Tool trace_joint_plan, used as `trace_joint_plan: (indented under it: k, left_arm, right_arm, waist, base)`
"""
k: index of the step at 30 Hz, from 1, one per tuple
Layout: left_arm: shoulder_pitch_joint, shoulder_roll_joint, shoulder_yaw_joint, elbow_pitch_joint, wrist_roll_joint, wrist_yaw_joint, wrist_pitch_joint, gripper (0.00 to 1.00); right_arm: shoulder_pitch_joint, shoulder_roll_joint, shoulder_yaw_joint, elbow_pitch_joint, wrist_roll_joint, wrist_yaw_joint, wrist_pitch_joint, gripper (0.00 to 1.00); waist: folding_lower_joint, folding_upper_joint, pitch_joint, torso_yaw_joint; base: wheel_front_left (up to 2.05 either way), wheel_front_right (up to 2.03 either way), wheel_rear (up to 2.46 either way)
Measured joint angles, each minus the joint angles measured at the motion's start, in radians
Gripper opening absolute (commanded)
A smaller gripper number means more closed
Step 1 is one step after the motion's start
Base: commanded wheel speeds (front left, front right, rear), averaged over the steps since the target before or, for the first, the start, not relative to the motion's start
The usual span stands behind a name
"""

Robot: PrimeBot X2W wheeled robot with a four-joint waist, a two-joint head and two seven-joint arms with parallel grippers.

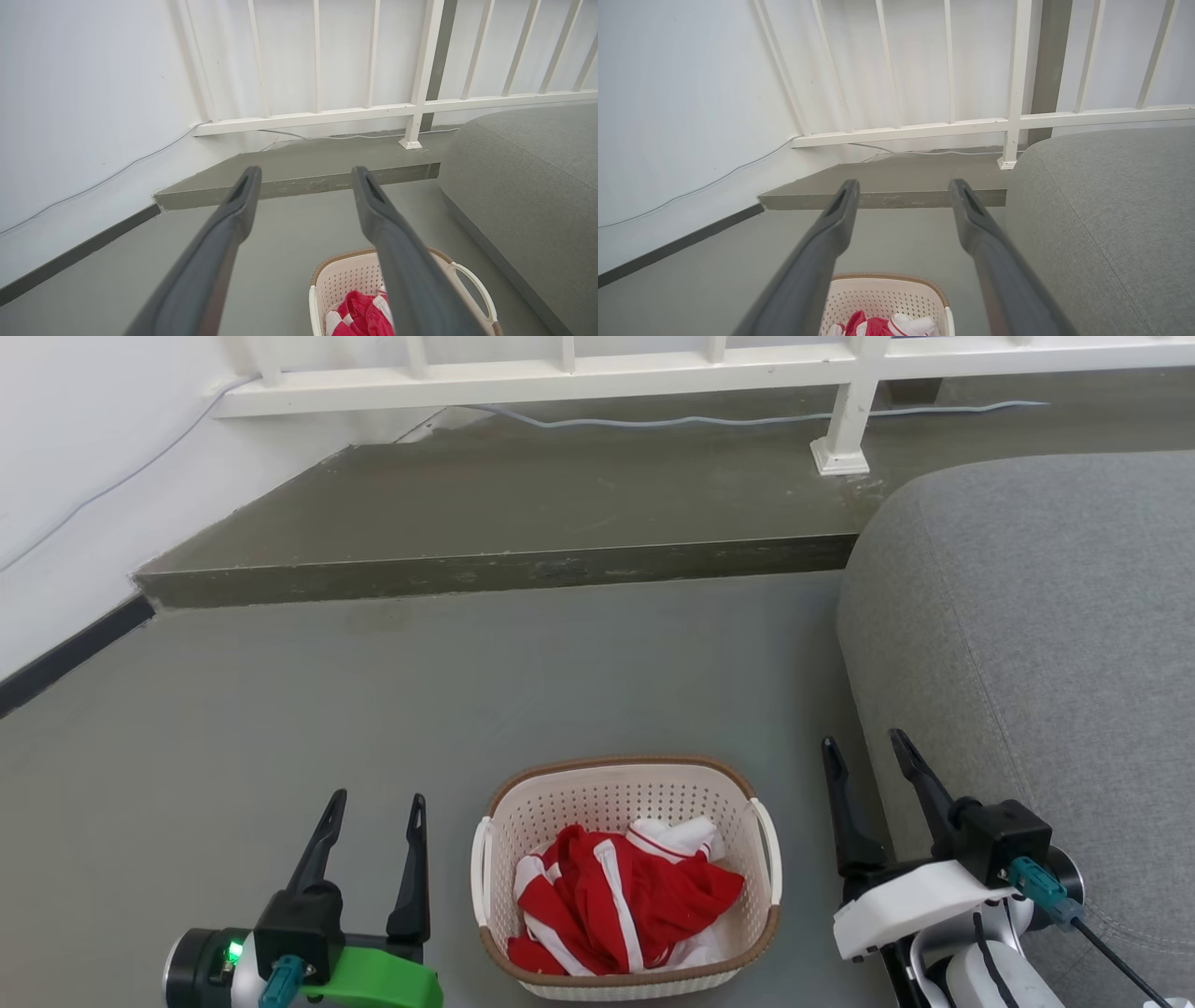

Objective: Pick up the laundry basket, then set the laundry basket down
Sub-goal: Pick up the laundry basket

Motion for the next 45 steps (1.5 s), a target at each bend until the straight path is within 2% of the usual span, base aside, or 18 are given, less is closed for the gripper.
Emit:
trace_joint_plan:
  k: [11,22,36,45]
  left_arm:
    - [0.000,-0.005,0.007,-0.017,0.001,-0.001,0.000,1.00]
    - [-0.013,-0.009,-0.001,-0.018,0.009,-0.013,0.000,1.00]
    - [-0.165,-0.015,-0.010,0.113,0.016,-0.028,-0.003,1.00]
    - [-0.298,-0.022,-0.012,0.229,-0.007,-0.044,-0.003,1.00]
  right_arm:
    - [0.000,0.000,0.002,-0.018,0.000,0.000,0.000,1.00]
    - [-0.030,0.000,0.001,-0.026,-0.001,0.000,0.000,1.00]
    - [-0.141,-0.002,-0.055,0.040,-0.006,0.000,-0.001,1.00]
    - [-0.241,-0.004,-0.083,0.149,0.028,0.000,-0.001,1.00]
  waist:
    - [0.0000,0.0000,0.027,0.001]
    - [0.0000,0.0000,0.121,0.005]
    - [0.0000,0.0000,0.290,0.017]
    - [0.0000,0.0000,0.417,0.030]
  base:
    - [0.00,0.00,0.00]
    - [0.00,0.00,0.00]
    - [0.00,0.00,0.00]
    - [0.00,0.00,0.00]
